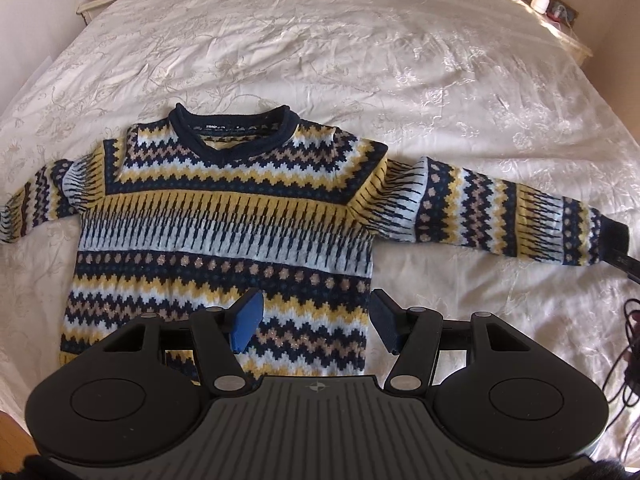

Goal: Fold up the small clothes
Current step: 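Move the right gripper to the navy cuff of a sleeve and grasp it, then lift the cuff with the right gripper and fold the sleeve across the sweater body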

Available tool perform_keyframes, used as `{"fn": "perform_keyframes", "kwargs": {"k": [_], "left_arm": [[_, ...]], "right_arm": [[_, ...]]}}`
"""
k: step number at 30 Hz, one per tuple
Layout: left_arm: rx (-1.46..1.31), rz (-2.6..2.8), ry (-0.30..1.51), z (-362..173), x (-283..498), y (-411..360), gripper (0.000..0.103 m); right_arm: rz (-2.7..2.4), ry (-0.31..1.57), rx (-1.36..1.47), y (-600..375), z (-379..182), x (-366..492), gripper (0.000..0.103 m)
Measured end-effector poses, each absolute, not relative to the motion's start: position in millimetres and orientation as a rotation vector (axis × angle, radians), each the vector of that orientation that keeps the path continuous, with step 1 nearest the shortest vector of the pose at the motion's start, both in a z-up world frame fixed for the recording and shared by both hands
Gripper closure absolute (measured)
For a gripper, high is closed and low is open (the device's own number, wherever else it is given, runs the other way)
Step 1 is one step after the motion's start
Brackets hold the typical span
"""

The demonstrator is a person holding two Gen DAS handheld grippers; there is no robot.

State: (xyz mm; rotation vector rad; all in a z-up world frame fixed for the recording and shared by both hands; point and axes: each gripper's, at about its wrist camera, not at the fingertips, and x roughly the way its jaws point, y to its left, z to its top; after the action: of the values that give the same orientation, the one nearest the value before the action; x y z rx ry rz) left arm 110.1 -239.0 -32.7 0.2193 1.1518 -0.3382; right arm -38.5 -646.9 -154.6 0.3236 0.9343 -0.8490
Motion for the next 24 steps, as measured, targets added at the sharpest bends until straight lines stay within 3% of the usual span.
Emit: {"fn": "perform_keyframes", "kwargs": {"k": [6, 12, 24], "left_arm": [[0.22, -0.34, 1.153, -30.9, 109.5, -236.6, 0.046], [0.206, -0.336, 1.158, -29.1, 110.0, -234.0, 0.046], [0.25, -0.335, 1.105, -20.9, 102.9, -222.2, 0.046]], "right_arm": [[-0.791, 0.867, 0.459, -666.0, -162.5, -33.4, 0.035], [-0.722, 0.801, 0.662, -687.2, -160.3, -40.3, 0.077], [-0.614, 0.705, 0.656, -653.5, -95.4, -35.4, 0.079]]}}
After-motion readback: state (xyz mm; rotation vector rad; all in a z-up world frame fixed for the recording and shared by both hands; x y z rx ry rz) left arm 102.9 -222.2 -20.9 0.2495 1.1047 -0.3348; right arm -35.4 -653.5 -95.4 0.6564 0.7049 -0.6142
